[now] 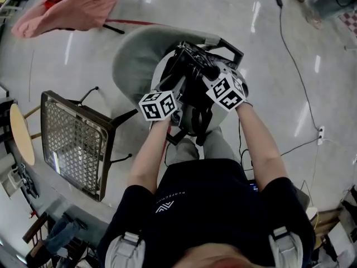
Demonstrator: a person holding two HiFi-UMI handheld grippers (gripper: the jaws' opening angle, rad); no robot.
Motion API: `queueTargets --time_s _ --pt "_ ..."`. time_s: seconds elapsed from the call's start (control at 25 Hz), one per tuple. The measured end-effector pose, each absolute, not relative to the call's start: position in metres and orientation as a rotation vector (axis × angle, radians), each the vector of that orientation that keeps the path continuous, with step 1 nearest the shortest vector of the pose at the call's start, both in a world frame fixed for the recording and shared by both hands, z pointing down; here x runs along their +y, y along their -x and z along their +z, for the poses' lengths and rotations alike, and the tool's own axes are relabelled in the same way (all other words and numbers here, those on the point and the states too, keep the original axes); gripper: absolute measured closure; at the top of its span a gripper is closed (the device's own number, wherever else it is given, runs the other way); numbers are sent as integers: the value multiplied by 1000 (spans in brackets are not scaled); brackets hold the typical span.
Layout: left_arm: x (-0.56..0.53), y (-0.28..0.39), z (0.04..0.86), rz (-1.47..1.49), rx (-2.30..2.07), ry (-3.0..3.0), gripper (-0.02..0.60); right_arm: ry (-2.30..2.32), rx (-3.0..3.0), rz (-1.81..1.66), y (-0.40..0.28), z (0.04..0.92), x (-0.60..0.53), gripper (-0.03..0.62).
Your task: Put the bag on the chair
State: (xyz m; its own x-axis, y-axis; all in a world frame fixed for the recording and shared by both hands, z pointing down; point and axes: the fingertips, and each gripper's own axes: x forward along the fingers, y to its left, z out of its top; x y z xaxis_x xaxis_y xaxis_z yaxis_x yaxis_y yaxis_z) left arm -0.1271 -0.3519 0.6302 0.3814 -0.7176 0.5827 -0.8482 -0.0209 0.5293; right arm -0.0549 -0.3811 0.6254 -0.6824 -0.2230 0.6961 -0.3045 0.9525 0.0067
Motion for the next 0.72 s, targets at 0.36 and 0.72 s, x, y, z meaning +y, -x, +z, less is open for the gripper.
queueTargets --time_s 0.36,0.72 --pt "-365 114 627 334 -1348 -1877 397 -405 -2322 128 67 627 -385 484" --pt "-367 126 619 357 -1394 -1871 417 -482 -2469 200 81 590 -387 429"
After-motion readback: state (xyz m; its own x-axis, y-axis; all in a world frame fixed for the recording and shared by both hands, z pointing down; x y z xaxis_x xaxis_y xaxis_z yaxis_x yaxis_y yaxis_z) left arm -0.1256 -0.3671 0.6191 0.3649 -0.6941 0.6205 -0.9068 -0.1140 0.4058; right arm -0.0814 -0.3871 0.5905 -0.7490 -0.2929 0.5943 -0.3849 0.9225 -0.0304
